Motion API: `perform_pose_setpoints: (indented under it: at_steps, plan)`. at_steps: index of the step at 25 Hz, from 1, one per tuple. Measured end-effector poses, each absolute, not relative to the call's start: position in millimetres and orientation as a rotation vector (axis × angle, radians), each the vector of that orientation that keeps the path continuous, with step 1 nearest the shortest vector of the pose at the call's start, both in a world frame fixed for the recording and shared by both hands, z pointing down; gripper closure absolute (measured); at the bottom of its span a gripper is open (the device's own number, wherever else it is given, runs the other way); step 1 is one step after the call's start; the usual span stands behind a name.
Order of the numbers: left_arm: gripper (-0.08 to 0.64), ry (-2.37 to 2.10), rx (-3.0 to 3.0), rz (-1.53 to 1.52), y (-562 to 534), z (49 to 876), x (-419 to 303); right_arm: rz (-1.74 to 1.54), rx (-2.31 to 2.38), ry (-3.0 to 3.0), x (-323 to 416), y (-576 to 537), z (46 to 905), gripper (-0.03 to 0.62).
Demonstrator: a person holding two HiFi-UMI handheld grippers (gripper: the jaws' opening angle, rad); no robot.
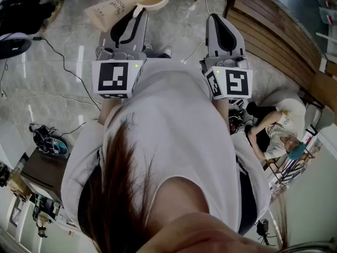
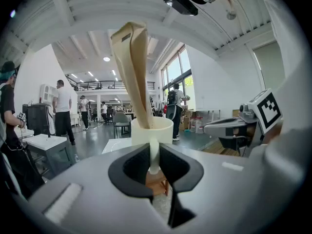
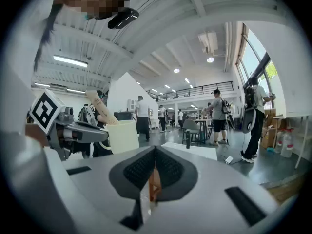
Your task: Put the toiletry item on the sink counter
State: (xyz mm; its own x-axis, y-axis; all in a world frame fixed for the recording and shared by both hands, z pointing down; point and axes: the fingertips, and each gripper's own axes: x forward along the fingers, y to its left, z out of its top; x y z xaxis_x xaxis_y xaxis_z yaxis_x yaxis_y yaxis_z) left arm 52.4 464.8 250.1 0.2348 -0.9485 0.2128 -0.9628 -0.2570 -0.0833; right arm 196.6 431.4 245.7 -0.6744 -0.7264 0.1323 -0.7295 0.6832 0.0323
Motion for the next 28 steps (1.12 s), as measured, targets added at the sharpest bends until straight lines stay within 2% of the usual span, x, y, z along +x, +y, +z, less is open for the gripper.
perform_pose_setpoints:
  at_steps: [28]
  plan:
    - [0.508, -1.913, 2.425, 0.322, 475, 237, 62, 0.063, 1.207, -2.802, 220, 445, 247, 0.581]
